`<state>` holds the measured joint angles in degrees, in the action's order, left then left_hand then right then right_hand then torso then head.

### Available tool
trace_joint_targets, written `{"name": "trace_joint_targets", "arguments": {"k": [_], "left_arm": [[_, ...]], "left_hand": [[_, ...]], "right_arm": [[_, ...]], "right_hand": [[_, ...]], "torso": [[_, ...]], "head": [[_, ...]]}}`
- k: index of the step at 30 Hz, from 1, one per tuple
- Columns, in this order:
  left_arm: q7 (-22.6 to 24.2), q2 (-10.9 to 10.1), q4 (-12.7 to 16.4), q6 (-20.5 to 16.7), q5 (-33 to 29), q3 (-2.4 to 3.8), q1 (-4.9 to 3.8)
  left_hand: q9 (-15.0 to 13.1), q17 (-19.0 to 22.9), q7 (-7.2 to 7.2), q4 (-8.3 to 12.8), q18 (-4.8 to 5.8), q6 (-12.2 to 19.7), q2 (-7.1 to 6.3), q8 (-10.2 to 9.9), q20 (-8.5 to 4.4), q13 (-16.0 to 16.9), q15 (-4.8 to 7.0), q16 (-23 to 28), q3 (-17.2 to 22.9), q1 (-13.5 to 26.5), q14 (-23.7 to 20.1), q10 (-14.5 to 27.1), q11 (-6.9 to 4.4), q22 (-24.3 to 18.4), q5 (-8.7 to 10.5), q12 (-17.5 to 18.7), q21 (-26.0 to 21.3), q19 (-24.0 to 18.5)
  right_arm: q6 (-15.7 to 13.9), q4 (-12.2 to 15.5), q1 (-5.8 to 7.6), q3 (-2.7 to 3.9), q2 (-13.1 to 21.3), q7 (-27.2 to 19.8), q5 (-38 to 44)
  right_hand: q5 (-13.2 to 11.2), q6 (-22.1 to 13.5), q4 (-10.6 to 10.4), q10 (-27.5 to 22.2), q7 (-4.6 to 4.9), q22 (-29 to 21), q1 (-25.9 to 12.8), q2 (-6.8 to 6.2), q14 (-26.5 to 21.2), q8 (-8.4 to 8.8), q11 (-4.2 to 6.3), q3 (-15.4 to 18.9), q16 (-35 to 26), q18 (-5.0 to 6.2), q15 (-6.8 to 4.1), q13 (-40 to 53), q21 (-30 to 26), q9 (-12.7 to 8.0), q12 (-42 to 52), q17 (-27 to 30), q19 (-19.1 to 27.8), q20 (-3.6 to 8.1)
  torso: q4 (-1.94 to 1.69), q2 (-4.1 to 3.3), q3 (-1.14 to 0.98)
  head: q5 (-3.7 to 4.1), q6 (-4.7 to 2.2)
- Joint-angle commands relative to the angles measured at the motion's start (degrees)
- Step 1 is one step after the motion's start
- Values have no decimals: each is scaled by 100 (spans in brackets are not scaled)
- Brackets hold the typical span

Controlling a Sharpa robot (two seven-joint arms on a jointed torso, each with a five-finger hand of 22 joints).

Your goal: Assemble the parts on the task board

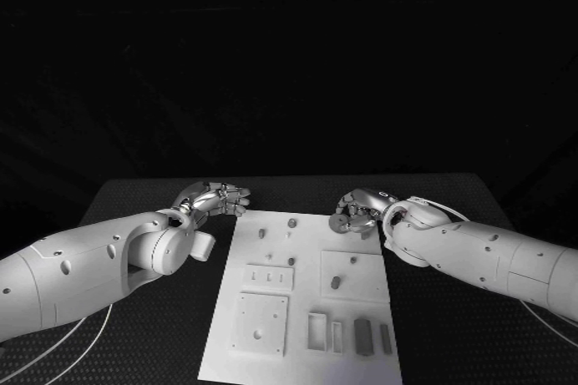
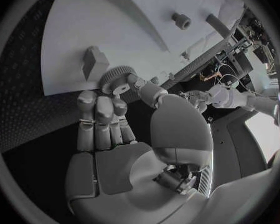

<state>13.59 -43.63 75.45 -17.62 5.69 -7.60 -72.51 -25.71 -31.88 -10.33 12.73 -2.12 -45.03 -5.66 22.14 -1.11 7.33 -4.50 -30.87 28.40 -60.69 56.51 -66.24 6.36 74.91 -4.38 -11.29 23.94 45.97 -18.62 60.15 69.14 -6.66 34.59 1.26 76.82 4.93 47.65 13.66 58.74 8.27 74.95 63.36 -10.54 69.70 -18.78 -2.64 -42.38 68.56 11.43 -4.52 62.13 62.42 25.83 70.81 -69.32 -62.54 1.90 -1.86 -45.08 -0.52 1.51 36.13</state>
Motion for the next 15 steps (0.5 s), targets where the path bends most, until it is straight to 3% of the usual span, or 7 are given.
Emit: {"name": "trace_joint_targets", "arguments": {"k": [1, 5, 10, 15], "left_arm": [[43, 2, 14, 83, 71, 7, -4], [44, -4, 16, 84, 71, 8, -4], [51, -9, 16, 82, 156, 8, -4], [53, -8, 17, 89, 171, 8, -4]], "left_hand": [[9, -8, -31, 16, -90, 8, -3, -32, -1, -8, -13, 36, 31, 50, -33, 18, 39, 119, 8, 30, 34, -40], [10, -9, -31, 17, -90, 8, -4, -32, -1, -8, -13, 37, 31, 51, -33, 18, 39, 119, 9, 31, 34, -41], [10, -10, -31, 18, -90, 8, -3, -33, -1, -8, -13, 37, 32, 50, -34, 18, 39, 119, 9, 32, 35, -42], [10, -10, -31, 19, -90, 8, -3, -33, -1, -8, -13, 38, 33, 49, -34, 18, 39, 119, 9, 34, 36, -43]], "right_arm": [[166, -10, -47, -28, 22, 58, 156], [155, 23, -47, -30, 43, 34, 222], [106, 57, -47, -30, 60, 37, 310], [65, 100, -50, -30, 92, 29, 335]], "right_hand": [[137, 544, 57, -392, -67, 86, 16, -3, -8, 2, 135, -13, 16, 357, -31, -8, 29, 1, 12, 10, 13, 32], [455, 438, 91, -413, -26, 72, -22, -106, -25, 75, 98, -22, 18, 357, 3, -5, 33, -21, -5, 26, 22, 21], [540, 345, 56, -455, 19, 64, -102, -258, -50, 131, 55, 44, 12, 357, 44, 0, 30, -39, -22, 42, 34, 8], [578, 296, 48, -479, 41, 59, -127, -290, -63, 159, 34, 91, 11, 357, 64, 4, 28, -47, -27, 49, 43, 4]], "torso": [[5, 5, -3], [6, 3, -4], [1, 4, -6], [-2, 0, -6]], "head": [[0, 9], [5, 1], [13, 4], [19, -11]]}}
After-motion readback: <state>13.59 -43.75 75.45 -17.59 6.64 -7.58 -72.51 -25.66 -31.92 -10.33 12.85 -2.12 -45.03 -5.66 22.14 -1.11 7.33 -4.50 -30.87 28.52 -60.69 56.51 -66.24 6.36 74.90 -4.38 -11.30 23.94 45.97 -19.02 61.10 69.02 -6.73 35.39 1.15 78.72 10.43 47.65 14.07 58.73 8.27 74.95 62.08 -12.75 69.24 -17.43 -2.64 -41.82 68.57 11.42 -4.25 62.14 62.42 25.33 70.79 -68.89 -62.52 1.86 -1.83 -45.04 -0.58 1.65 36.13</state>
